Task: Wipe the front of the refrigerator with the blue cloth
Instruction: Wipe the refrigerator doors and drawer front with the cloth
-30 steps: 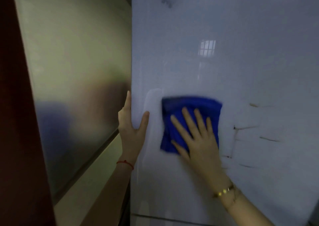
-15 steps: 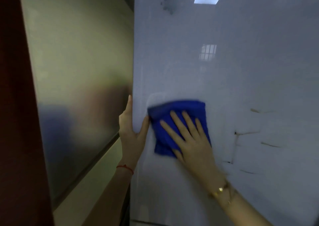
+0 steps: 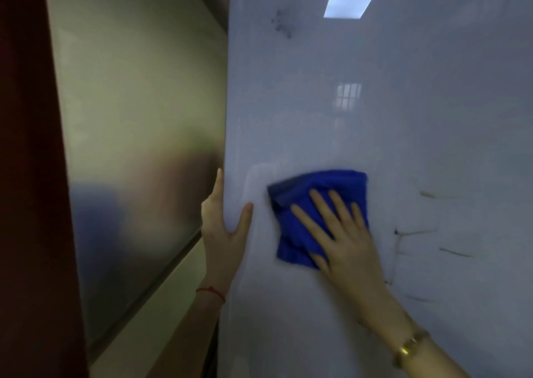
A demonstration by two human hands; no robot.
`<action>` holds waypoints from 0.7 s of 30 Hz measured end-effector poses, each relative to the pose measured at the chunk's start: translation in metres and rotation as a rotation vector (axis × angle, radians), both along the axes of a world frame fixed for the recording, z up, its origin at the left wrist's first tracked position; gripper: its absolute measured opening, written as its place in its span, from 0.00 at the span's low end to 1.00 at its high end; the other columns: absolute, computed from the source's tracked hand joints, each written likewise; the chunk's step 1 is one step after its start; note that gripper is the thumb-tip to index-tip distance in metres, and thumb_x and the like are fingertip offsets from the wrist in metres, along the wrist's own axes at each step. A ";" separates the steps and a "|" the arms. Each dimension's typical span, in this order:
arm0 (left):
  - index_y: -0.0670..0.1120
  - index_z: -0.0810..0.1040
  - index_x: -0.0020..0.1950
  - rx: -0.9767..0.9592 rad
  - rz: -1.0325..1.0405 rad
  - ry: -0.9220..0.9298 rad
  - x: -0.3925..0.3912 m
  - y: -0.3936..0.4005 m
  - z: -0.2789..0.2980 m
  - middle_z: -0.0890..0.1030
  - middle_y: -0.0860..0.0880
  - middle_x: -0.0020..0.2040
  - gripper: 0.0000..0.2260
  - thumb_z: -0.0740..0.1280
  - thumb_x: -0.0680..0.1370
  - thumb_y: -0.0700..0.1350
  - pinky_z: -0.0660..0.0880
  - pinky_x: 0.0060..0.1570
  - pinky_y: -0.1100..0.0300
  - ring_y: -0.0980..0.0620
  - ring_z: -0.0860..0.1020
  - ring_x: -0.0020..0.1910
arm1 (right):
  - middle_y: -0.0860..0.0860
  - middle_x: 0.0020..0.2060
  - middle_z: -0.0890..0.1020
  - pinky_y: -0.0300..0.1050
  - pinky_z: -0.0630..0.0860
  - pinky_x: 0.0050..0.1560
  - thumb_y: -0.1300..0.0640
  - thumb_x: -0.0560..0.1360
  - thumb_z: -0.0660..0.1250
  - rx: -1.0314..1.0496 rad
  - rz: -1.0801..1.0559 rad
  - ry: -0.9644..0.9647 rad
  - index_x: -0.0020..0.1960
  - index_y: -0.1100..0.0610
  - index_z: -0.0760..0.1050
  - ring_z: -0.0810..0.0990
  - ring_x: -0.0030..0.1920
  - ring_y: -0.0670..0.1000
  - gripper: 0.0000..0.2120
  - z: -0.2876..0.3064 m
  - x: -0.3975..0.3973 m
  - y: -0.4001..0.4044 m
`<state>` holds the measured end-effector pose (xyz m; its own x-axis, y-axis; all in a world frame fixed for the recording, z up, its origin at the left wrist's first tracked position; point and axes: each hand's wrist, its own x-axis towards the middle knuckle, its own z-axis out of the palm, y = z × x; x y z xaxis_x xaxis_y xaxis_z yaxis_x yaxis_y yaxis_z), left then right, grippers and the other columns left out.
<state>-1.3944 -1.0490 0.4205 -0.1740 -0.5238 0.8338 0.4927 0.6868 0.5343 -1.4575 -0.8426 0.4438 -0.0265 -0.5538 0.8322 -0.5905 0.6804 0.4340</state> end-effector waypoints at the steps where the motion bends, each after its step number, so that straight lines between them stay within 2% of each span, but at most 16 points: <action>1: 0.63 0.54 0.77 0.011 -0.004 0.001 0.002 0.002 0.001 0.72 0.48 0.56 0.32 0.67 0.78 0.54 0.72 0.60 0.68 0.52 0.76 0.56 | 0.53 0.76 0.58 0.54 0.44 0.77 0.50 0.72 0.64 0.006 -0.015 -0.007 0.75 0.47 0.56 0.52 0.76 0.58 0.34 0.002 -0.004 0.014; 4: 0.63 0.52 0.77 0.037 0.006 -0.011 0.005 0.009 0.002 0.72 0.47 0.57 0.32 0.66 0.78 0.56 0.73 0.63 0.59 0.51 0.75 0.57 | 0.55 0.76 0.56 0.54 0.42 0.77 0.50 0.76 0.59 -0.167 -0.020 -0.030 0.75 0.48 0.58 0.52 0.76 0.60 0.29 0.052 -0.010 0.032; 7: 0.63 0.52 0.78 0.038 0.033 -0.016 0.006 0.015 0.004 0.72 0.47 0.59 0.32 0.65 0.79 0.55 0.72 0.63 0.60 0.51 0.74 0.59 | 0.56 0.77 0.56 0.56 0.42 0.77 0.50 0.80 0.58 -0.395 0.029 -0.066 0.76 0.50 0.59 0.50 0.77 0.60 0.25 0.104 -0.007 0.014; 9: 0.62 0.52 0.78 0.058 0.046 -0.028 0.006 0.021 0.005 0.72 0.48 0.62 0.32 0.65 0.79 0.55 0.71 0.63 0.64 0.54 0.73 0.61 | 0.55 0.77 0.55 0.57 0.42 0.77 0.49 0.80 0.58 -0.369 0.037 -0.059 0.76 0.50 0.58 0.50 0.77 0.59 0.25 0.092 -0.004 0.005; 12: 0.53 0.54 0.80 0.070 0.070 -0.009 0.007 0.033 0.006 0.69 0.48 0.71 0.34 0.67 0.78 0.51 0.64 0.69 0.72 0.59 0.67 0.69 | 0.54 0.77 0.53 0.55 0.43 0.77 0.49 0.77 0.60 -0.161 0.003 -0.059 0.76 0.48 0.56 0.49 0.78 0.57 0.30 0.015 -0.005 0.017; 14: 0.48 0.54 0.81 0.042 0.093 -0.010 0.006 0.040 0.004 0.63 0.48 0.77 0.34 0.68 0.79 0.49 0.61 0.76 0.64 0.58 0.62 0.76 | 0.51 0.78 0.48 0.53 0.41 0.77 0.48 0.75 0.60 -0.080 -0.060 -0.082 0.77 0.47 0.52 0.46 0.78 0.55 0.33 -0.034 -0.008 0.039; 16: 0.47 0.52 0.81 -0.015 0.136 -0.033 0.006 0.045 0.001 0.57 0.49 0.80 0.34 0.66 0.80 0.49 0.60 0.78 0.51 0.54 0.57 0.80 | 0.50 0.78 0.47 0.53 0.41 0.77 0.49 0.73 0.59 -0.083 -0.092 -0.106 0.77 0.45 0.49 0.48 0.77 0.57 0.35 -0.040 -0.014 0.063; 18: 0.44 0.53 0.81 -0.078 0.216 -0.056 0.004 0.049 -0.003 0.53 0.47 0.81 0.33 0.65 0.81 0.50 0.59 0.79 0.45 0.51 0.53 0.81 | 0.53 0.78 0.51 0.53 0.41 0.77 0.52 0.73 0.59 -0.187 -0.100 -0.119 0.77 0.46 0.49 0.49 0.77 0.58 0.35 -0.009 -0.019 0.075; 21: 0.39 0.57 0.79 -0.153 0.321 -0.054 -0.004 0.055 -0.008 0.55 0.41 0.81 0.32 0.65 0.80 0.48 0.54 0.79 0.41 0.43 0.53 0.81 | 0.55 0.77 0.52 0.55 0.41 0.77 0.52 0.78 0.59 -0.420 -0.011 -0.167 0.76 0.49 0.56 0.48 0.77 0.59 0.28 0.062 -0.021 0.071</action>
